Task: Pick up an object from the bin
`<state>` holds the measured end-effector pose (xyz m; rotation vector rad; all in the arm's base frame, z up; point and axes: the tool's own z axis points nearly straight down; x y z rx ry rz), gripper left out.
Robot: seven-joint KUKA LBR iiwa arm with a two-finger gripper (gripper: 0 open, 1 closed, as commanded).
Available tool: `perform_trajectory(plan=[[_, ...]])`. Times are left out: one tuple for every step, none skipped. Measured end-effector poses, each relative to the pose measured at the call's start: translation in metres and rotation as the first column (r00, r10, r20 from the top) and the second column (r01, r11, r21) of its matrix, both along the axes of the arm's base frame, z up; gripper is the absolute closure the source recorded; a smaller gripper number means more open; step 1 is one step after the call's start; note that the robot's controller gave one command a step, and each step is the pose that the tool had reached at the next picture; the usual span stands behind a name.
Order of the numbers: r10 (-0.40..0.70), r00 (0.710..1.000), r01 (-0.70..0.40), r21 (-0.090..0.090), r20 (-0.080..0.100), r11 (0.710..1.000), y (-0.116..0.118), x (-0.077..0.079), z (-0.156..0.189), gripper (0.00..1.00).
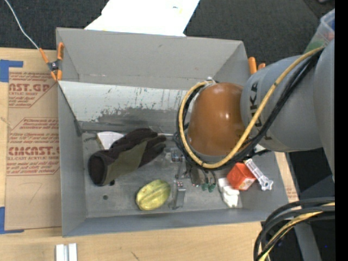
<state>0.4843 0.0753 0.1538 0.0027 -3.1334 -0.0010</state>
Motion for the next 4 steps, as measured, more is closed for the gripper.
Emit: perform_trajectory(plan=[[-0.001, 1.0, 0.001, 0.001, 0.008, 1.0, 0.0, 0.002, 0.004, 0.0], [0.188, 0.982, -0.188, 0.001, 0.011, 0.982, 0.012, 0.001, -0.047, 0.0], [0.236, 0.972, -0.236, 0.001, 0.004, 0.972, 0.016, 0.001, -0.062, 0.0], [0.103, 0.995, -0.103, 0.002, 0.013, 0.995, -0.003, -0.001, -0.007, 0.0]])
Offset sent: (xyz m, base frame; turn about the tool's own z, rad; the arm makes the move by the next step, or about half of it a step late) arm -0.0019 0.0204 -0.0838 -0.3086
